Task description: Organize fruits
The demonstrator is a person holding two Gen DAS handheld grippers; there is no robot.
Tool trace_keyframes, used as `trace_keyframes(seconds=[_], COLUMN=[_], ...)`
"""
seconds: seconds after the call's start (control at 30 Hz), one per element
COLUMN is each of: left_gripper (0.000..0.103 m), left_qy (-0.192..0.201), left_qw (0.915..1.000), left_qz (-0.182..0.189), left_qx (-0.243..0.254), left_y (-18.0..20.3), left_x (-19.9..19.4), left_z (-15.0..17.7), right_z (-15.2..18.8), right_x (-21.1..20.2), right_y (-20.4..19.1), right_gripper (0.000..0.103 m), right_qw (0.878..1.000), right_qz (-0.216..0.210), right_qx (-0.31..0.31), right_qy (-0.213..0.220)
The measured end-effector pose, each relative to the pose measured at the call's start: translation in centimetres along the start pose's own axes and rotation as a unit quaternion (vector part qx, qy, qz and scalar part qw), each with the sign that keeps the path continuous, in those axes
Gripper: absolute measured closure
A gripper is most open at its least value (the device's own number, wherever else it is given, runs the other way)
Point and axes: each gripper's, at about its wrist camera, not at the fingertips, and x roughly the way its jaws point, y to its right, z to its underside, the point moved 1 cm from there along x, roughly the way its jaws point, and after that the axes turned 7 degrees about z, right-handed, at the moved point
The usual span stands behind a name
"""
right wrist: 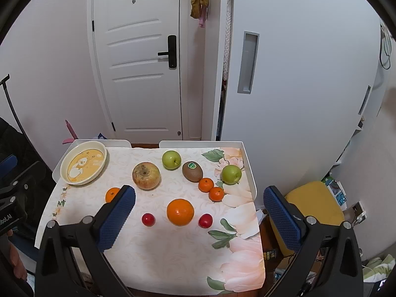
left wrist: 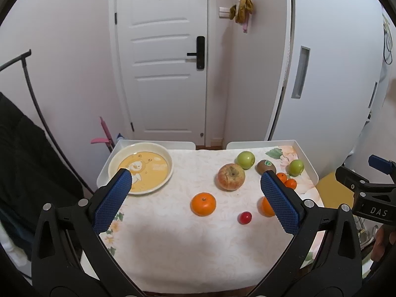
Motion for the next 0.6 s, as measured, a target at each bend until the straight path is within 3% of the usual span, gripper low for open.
trace_keyframes(seconds=[0.6], left_gripper=[0.0], left_qy=[0.002], left_qw=[1.0], left_qz=[0.003], left_qx=[-0.003], left_y=[-0.58], left_x=[-0.35], left_z=[0.01], right_z=[0.13], right_x=[-0.08], right_y=[-0.14], right_gripper=[0.0], right_qw=[1.0], right_qz=[-0.001], right_qx=[0.004], right_qy=[0.002])
